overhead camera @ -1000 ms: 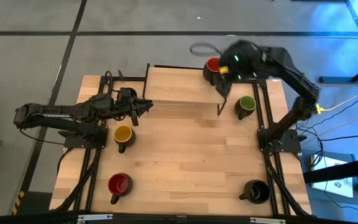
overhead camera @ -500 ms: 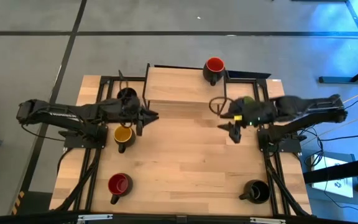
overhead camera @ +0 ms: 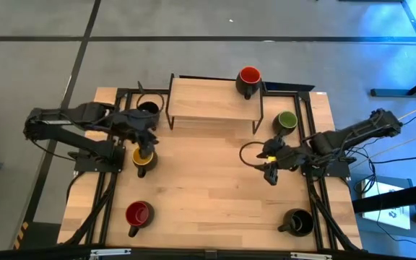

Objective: Place coffee mugs
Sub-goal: Put the yellow cup on the shelf

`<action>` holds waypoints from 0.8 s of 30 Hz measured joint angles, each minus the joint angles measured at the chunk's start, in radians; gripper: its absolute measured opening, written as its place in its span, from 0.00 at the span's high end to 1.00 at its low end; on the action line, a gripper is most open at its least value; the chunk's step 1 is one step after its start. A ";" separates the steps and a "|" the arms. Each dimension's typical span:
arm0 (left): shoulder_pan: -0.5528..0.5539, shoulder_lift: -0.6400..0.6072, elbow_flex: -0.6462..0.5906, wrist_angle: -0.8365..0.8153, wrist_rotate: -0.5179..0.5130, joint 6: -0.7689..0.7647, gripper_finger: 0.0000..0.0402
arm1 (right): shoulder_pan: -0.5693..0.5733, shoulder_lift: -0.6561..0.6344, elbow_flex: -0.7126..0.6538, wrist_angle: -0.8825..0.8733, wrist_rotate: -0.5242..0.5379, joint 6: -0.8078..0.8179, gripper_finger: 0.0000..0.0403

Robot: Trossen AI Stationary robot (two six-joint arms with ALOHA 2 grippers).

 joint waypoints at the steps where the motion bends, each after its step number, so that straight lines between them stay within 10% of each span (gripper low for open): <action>1: 0.003 -0.006 0.007 -0.058 0.000 -0.010 0.75 | 0.006 0.005 -0.001 0.015 0.008 0.000 0.47; 24: 0.208 0.176 -0.085 -0.247 0.045 0.587 0.56 | 0.007 0.028 -0.002 0.056 0.238 0.235 0.47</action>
